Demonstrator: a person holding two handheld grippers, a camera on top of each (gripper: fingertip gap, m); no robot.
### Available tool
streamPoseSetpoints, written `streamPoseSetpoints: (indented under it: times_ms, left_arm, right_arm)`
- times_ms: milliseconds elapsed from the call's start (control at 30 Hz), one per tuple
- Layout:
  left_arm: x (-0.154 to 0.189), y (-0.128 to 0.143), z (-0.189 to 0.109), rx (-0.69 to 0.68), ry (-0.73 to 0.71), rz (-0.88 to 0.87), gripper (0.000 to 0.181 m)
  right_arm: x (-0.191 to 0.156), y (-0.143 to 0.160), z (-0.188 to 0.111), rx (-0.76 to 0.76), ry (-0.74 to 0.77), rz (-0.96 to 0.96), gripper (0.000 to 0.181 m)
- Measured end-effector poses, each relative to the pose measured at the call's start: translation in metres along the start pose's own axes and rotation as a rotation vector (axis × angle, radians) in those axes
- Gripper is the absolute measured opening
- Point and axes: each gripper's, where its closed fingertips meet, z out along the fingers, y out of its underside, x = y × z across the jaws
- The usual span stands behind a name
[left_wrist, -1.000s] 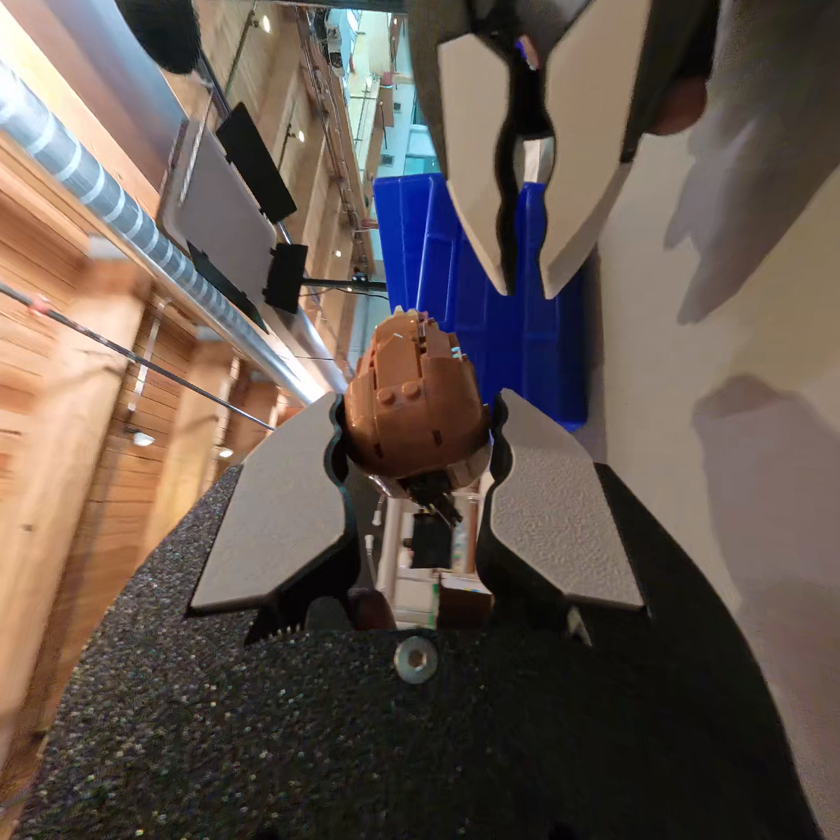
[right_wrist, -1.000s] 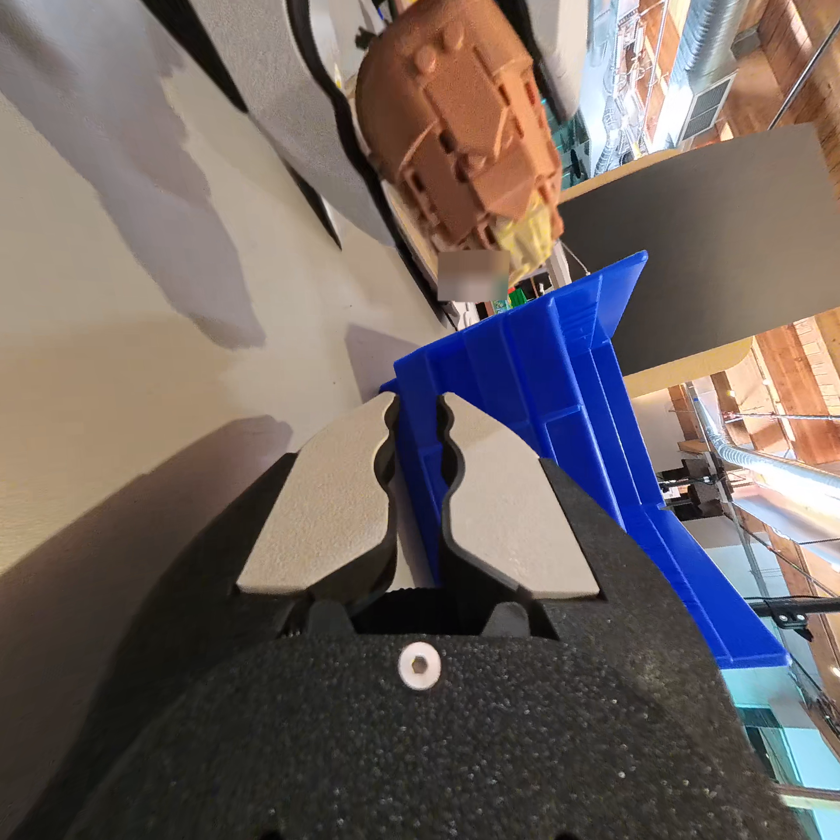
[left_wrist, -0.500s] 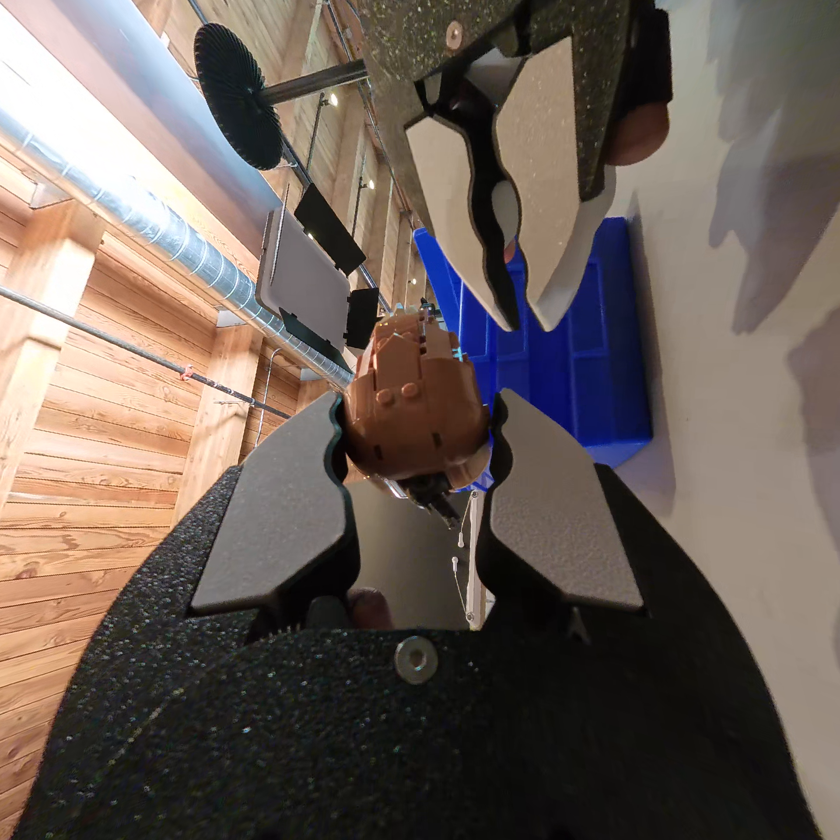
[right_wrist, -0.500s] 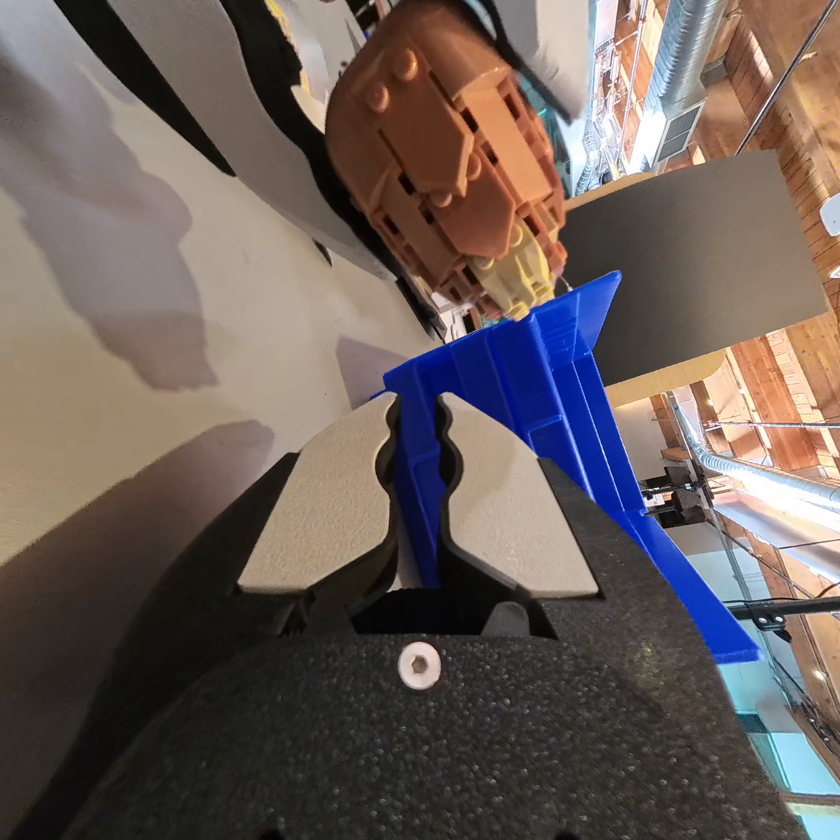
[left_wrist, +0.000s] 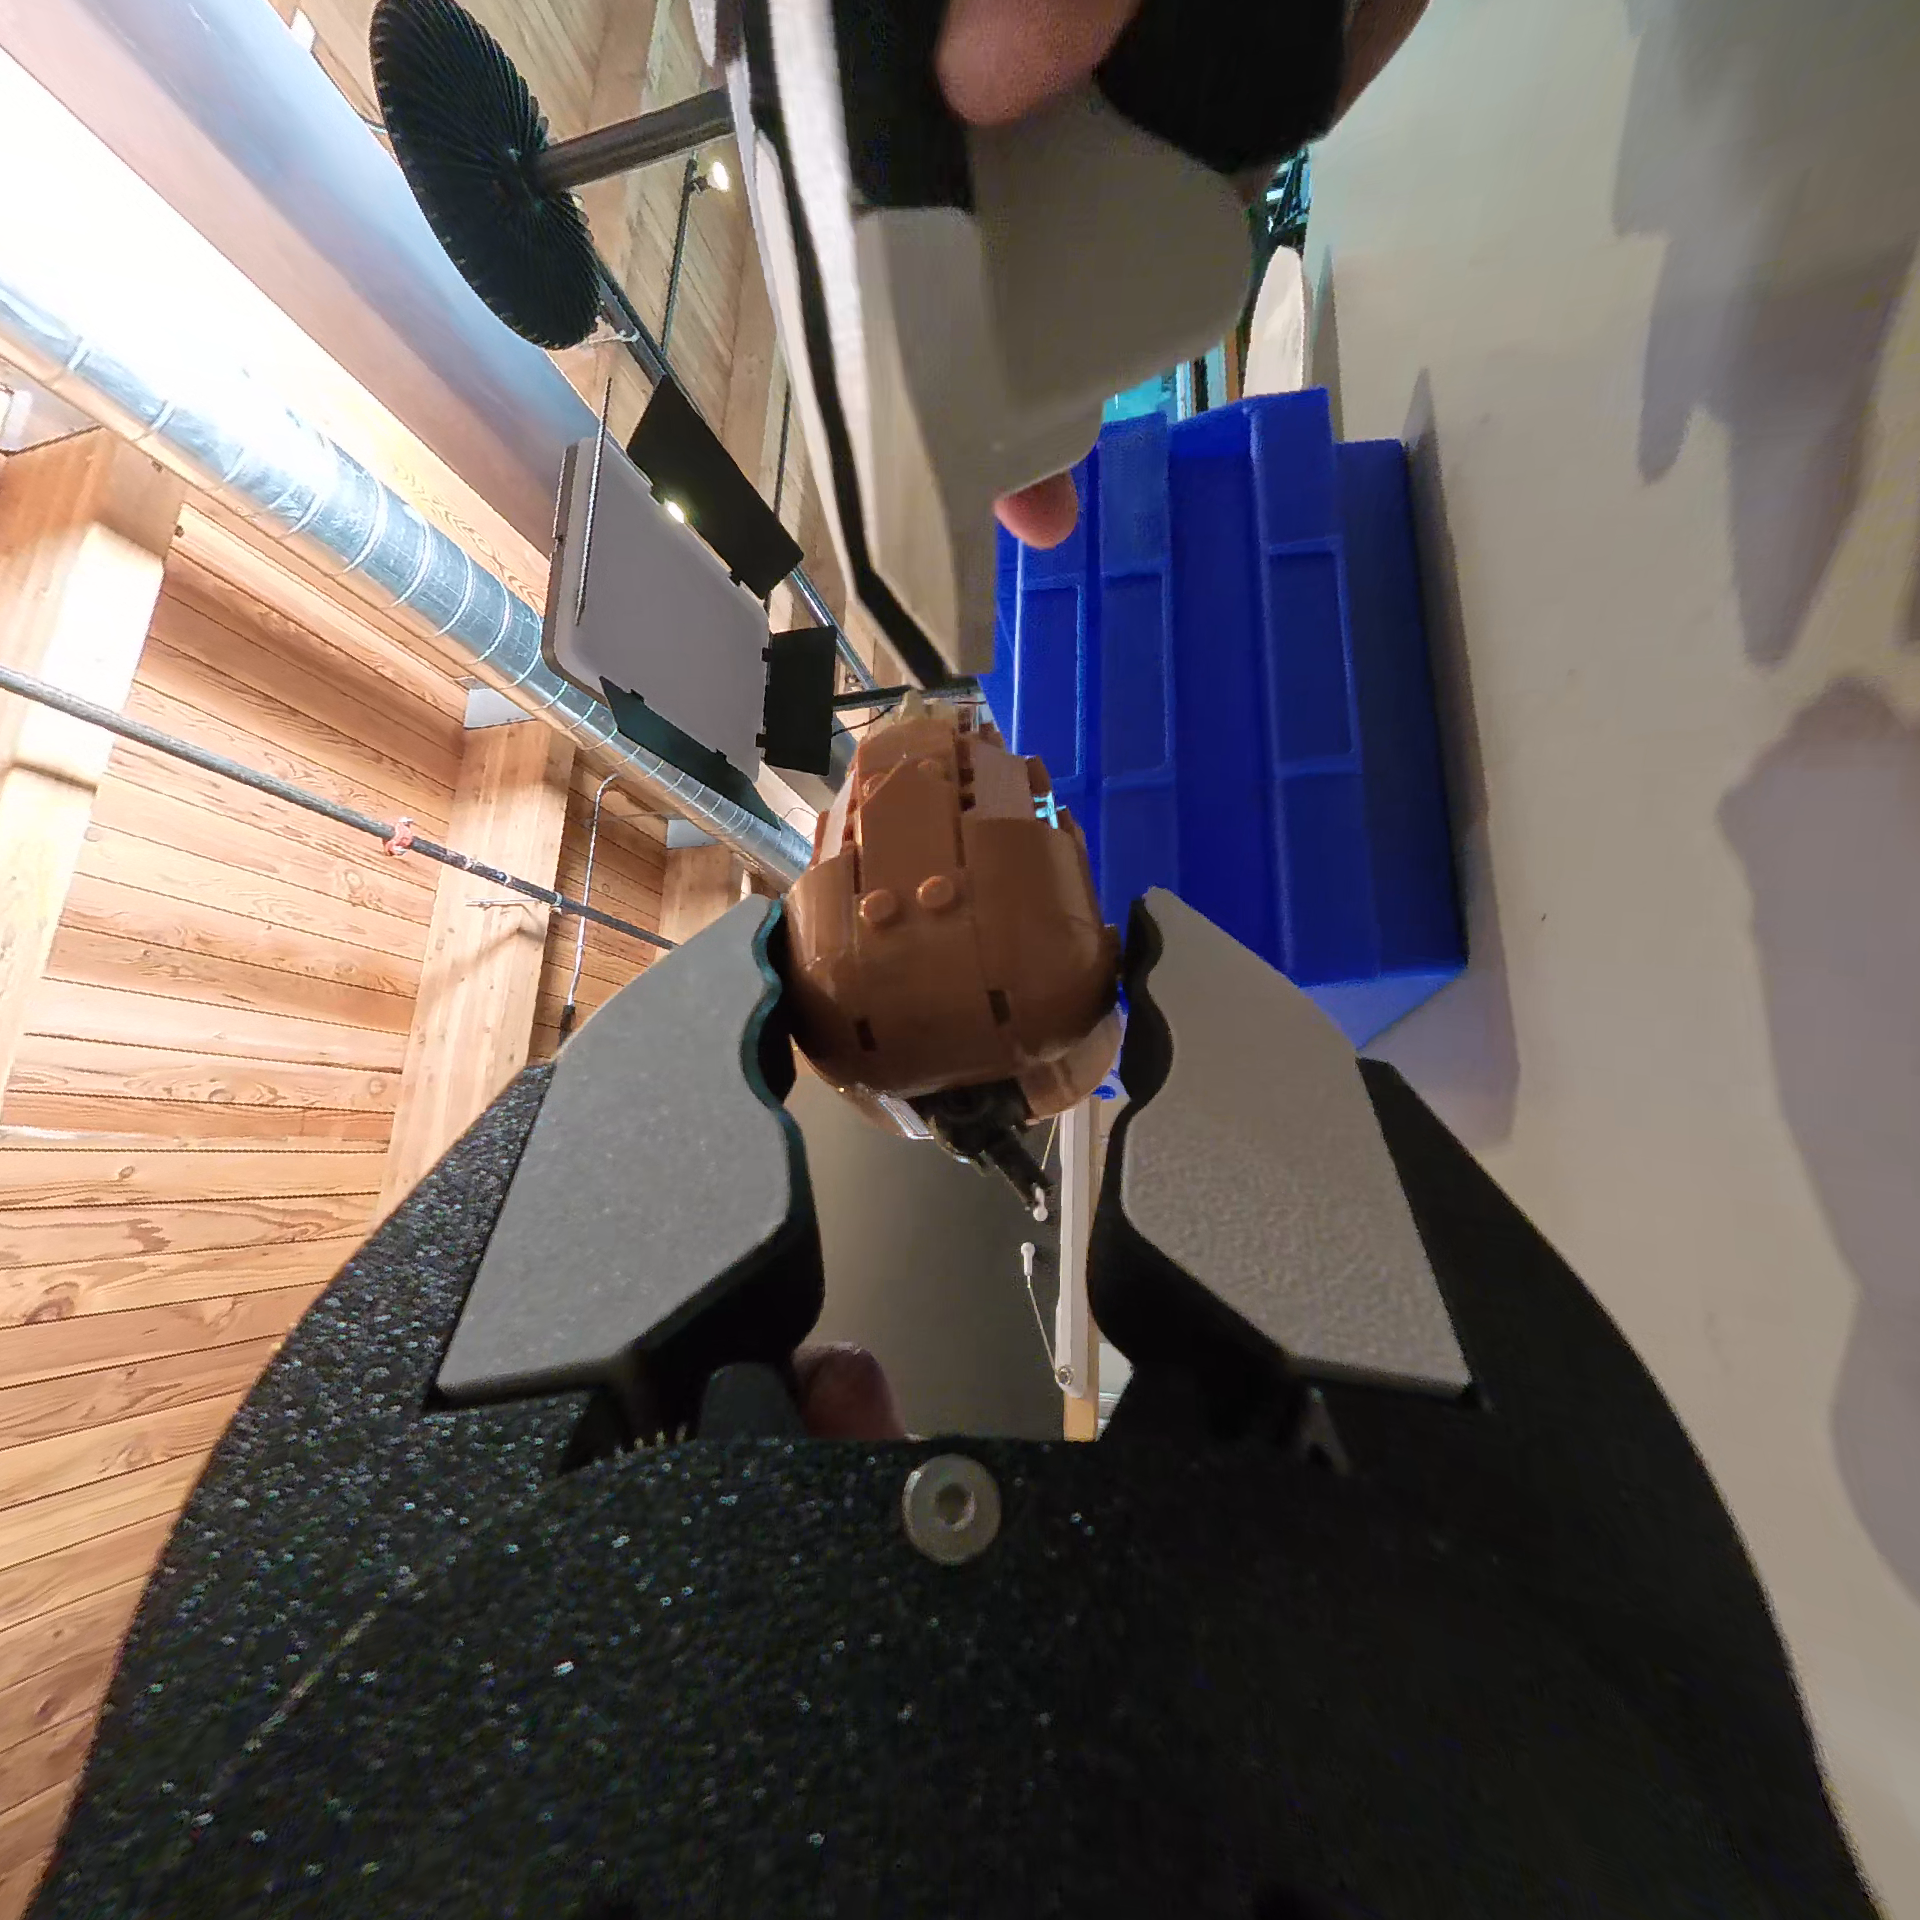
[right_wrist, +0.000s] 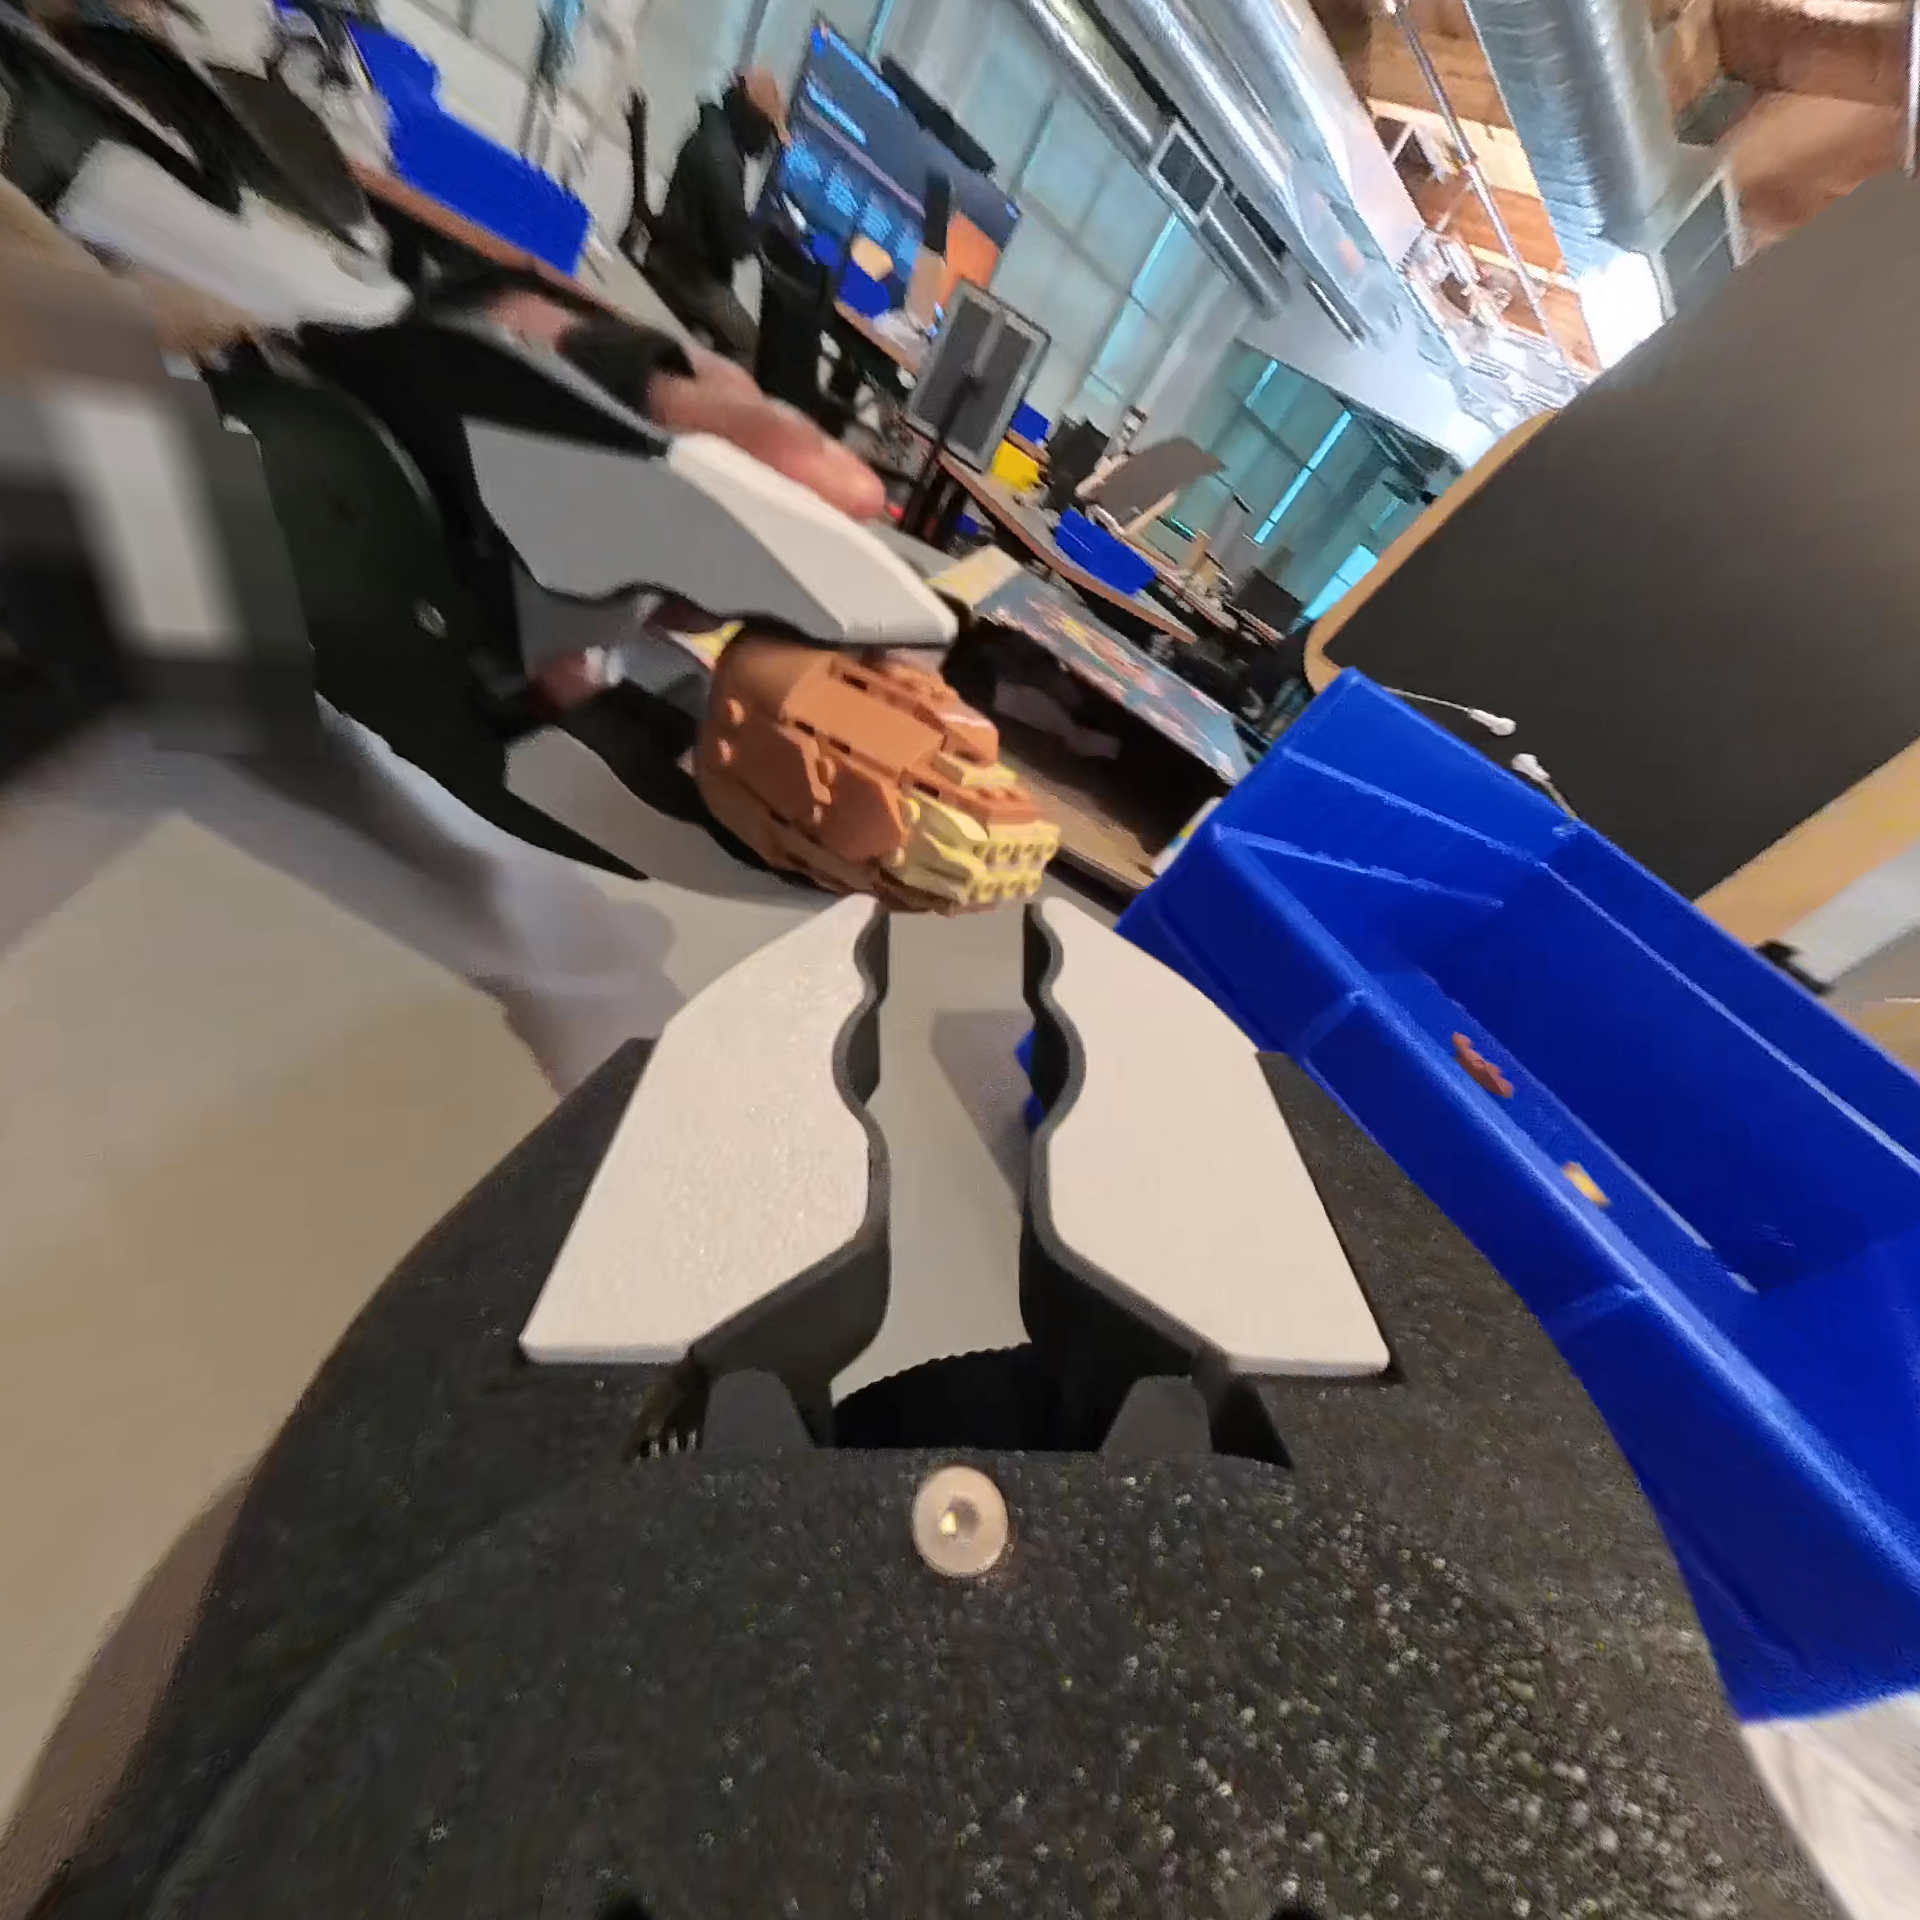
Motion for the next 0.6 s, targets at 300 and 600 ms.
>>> streamPoseSetpoints:
  times_ms: [300, 600]
  left_arm:
    - [0.006, -0.004, 0.0, 0.008, 0.015, 0.041, 0.061]
    - [0.023, 0.018, 0.005, -0.108, 0.122, -0.014, 0.061]
  right_arm:
    - [-0.007, -0.001, 0.002, 0.009, -0.067, 0.105, 0.025]
    - [-0.02, 0.012, 0.006, -0.056, -0.131, 0.124, 0.022]
